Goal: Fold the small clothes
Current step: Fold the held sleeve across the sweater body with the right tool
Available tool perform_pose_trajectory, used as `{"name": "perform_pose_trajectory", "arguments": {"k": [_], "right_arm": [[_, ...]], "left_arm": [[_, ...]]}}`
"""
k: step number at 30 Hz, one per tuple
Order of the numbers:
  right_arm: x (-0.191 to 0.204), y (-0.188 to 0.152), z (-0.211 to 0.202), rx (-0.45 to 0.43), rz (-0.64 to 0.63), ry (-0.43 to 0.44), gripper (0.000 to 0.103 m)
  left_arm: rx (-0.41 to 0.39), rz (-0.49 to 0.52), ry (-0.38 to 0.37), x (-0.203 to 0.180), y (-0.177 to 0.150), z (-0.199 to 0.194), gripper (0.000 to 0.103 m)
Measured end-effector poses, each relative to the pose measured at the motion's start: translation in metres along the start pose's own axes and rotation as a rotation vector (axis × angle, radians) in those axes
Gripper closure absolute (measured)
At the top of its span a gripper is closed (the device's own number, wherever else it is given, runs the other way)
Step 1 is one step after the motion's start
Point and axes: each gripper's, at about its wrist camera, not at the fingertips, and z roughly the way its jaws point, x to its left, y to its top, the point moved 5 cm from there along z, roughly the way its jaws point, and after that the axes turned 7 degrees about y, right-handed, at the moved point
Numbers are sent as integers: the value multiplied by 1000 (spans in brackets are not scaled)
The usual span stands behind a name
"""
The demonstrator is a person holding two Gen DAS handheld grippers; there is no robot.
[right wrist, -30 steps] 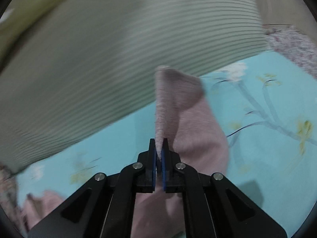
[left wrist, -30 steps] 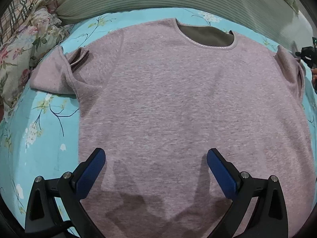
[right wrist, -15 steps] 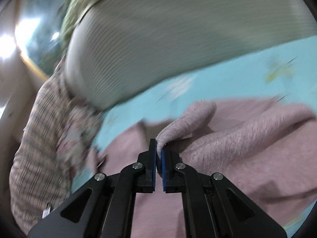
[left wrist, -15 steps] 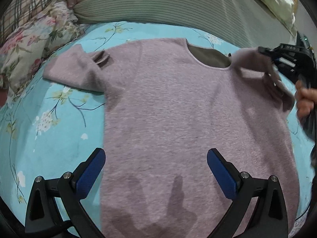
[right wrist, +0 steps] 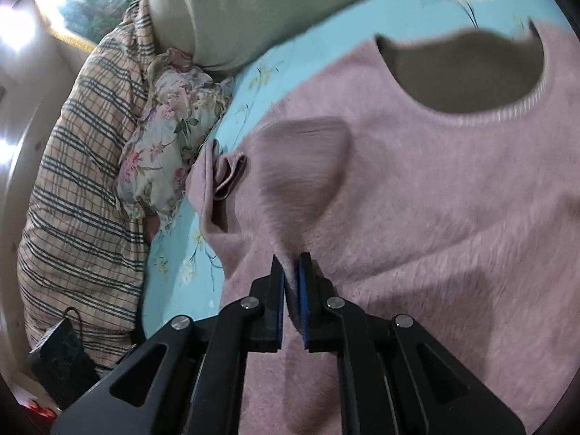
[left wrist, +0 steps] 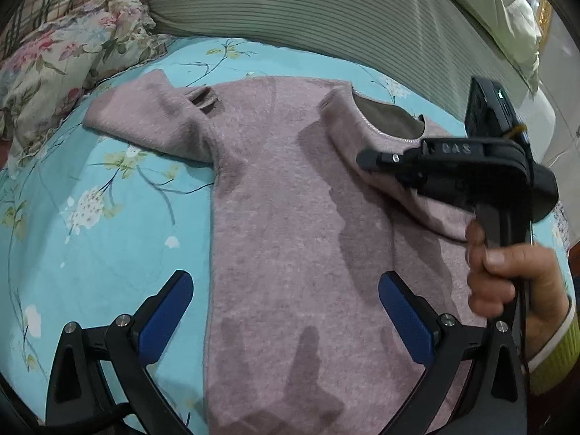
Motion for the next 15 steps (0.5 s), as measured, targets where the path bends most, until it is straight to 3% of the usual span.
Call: {"name": "perform_pose_trajectory", "arguments": {"k": [3,11,15], "right_arm": [[-4,-3,-20,-50,45,53,93],[-12,-10,-106,-203,28,-4,92],[-16,-21,-143,-284,26,-54,92]], "left_arm": [[5,9,-23,-9,15,19,0],[73,-16,-166,-28,92,93,1],[122,-45,-219,-25,122,124,13]]}}
